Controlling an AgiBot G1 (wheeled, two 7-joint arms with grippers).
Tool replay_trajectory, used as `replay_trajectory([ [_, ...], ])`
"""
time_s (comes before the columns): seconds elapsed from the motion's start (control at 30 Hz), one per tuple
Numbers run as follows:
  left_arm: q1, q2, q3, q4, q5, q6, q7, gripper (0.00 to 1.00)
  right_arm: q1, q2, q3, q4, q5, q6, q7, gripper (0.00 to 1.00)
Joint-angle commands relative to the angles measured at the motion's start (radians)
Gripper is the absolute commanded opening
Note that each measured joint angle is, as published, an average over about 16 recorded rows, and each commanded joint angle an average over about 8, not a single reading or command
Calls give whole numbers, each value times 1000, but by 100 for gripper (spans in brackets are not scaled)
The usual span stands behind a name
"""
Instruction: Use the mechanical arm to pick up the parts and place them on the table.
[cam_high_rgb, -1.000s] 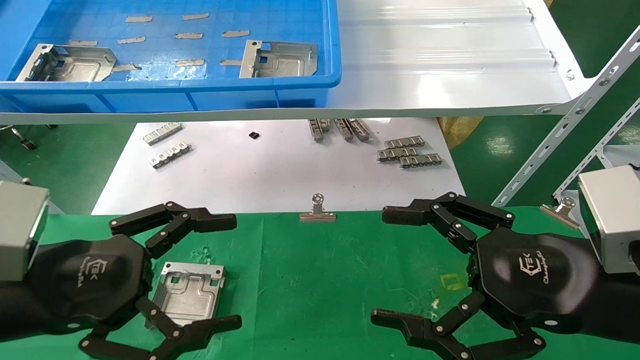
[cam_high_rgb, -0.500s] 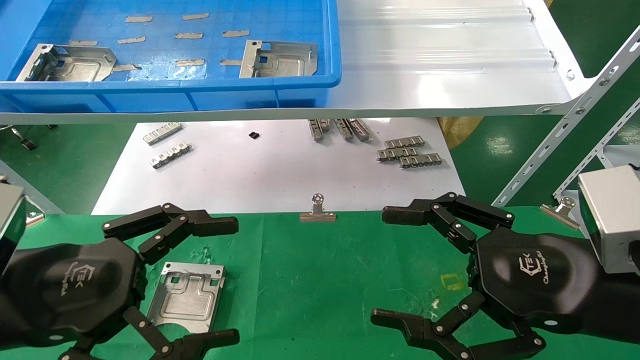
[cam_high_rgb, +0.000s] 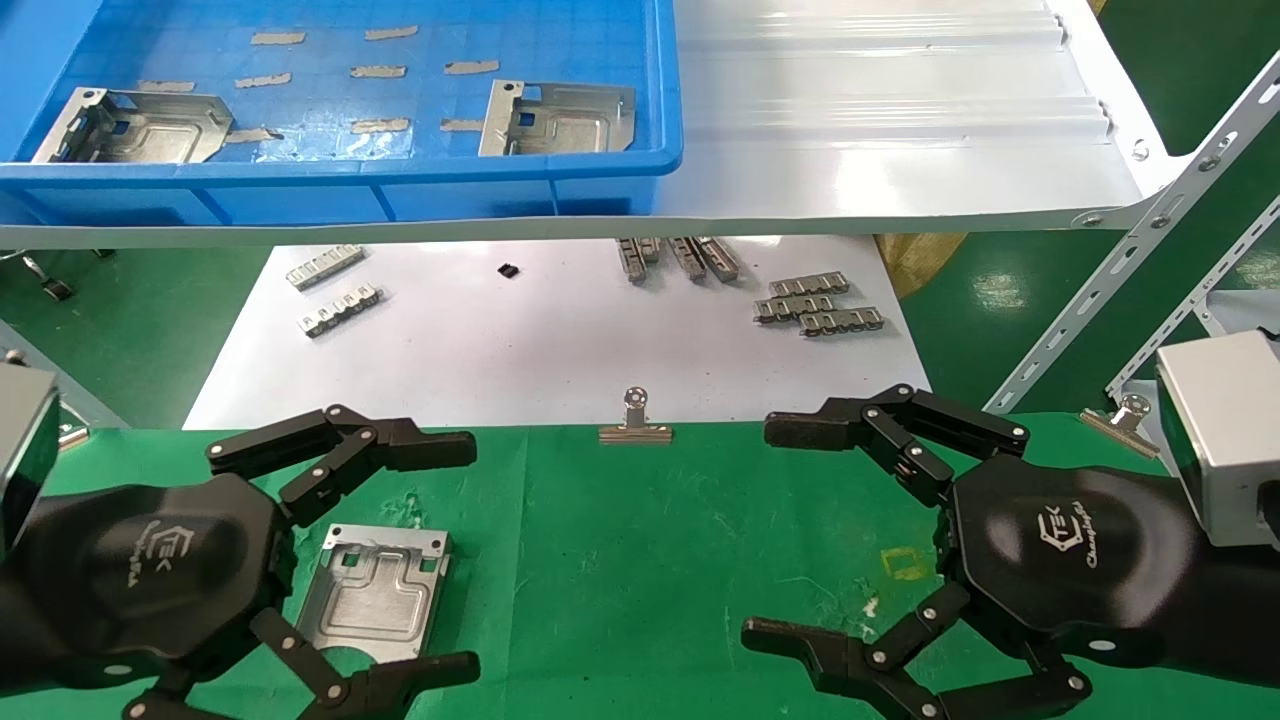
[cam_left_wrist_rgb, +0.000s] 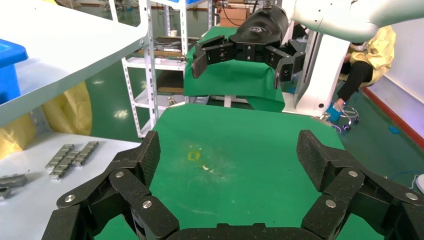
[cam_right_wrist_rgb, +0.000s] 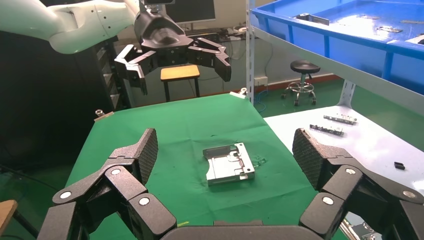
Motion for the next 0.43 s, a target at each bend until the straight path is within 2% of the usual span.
replay_trajectory([
  [0.03,0,0,1,1,0,-1,0,100,0,0,0,0,0,0,0,100],
  [0.43,-1,-1,4,1,0,-2,2,100,0,0,0,0,0,0,0,100],
])
